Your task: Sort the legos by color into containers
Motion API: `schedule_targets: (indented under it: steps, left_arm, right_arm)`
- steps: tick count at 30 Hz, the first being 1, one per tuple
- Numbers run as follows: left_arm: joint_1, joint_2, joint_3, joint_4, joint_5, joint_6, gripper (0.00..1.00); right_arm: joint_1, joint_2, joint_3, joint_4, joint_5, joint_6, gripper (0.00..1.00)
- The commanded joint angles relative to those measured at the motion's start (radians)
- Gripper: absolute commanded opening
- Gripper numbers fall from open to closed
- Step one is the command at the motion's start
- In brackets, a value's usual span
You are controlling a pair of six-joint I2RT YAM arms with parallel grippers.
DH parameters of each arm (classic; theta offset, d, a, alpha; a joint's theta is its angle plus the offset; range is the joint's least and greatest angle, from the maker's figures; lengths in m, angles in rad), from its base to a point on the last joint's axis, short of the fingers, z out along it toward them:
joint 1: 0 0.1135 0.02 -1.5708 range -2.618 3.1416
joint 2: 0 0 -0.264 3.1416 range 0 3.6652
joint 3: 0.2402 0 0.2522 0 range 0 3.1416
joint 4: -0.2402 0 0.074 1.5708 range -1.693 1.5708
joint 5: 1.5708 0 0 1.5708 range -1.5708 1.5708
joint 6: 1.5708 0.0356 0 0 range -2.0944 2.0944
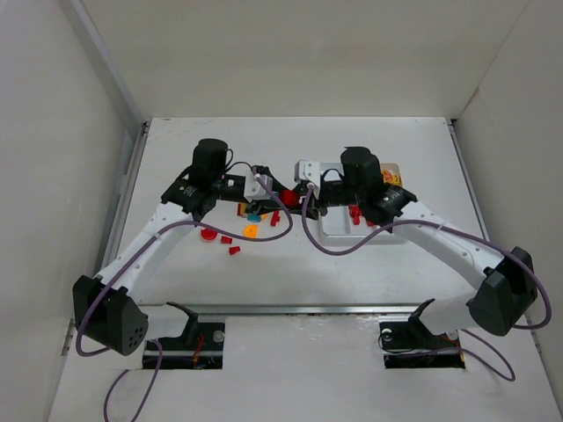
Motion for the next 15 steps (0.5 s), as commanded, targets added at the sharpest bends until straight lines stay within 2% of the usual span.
schedule_targets:
  steps: [1, 3, 5, 6, 7, 9, 10, 13, 15]
  left_arm:
    - [-0.006, -0.019, 0.043, -0.011, 0.133, -0.038, 0.0]
    - [-0.006, -0.019, 0.043, -0.002, 0.133, -0.054, 0.0]
    - [-0.006, -0.028, 0.043, 0.009, 0.133, -0.065, 0.0]
    - [-0.006, -0.028, 0.034, 0.023, 0.124, -0.081, 0.12]
    - [-0.006, -0.028, 0.034, 0.044, 0.115, -0.1, 0.28]
    - [-0.006, -0.037, 0.024, 0.045, 0.092, -0.109, 0.55]
    - [-0.006, -0.037, 0.014, 0.045, 0.091, -0.109, 0.73]
    - [-0.006, -0.037, 0.014, 0.023, 0.068, -0.097, 0.96]
    - [0.004, -0.037, 0.014, -0.02, 0.032, -0.069, 1.0]
  right_arm:
    - [-0.01, -0.039, -0.017, 0.158, 0.048, 0.042, 0.34]
    - [-0.01, -0.048, -0.017, 0.168, 0.048, 0.042, 0.19]
    - [-0.01, -0.057, -0.017, 0.168, 0.059, 0.051, 0.1]
    - [-0.01, -0.057, -0.017, 0.168, 0.068, 0.051, 0.08]
    - [-0.01, -0.068, -0.027, 0.168, 0.068, 0.051, 0.0]
    - [-0.01, -0.079, -0.027, 0.168, 0.088, 0.061, 0.0]
    - [-0.01, -0.079, -0.036, 0.168, 0.088, 0.061, 0.0]
    - [-0.01, -0.088, -0.046, 0.168, 0.088, 0.061, 0.0]
    - [-0.01, -0.088, -0.046, 0.168, 0.088, 0.061, 0.0]
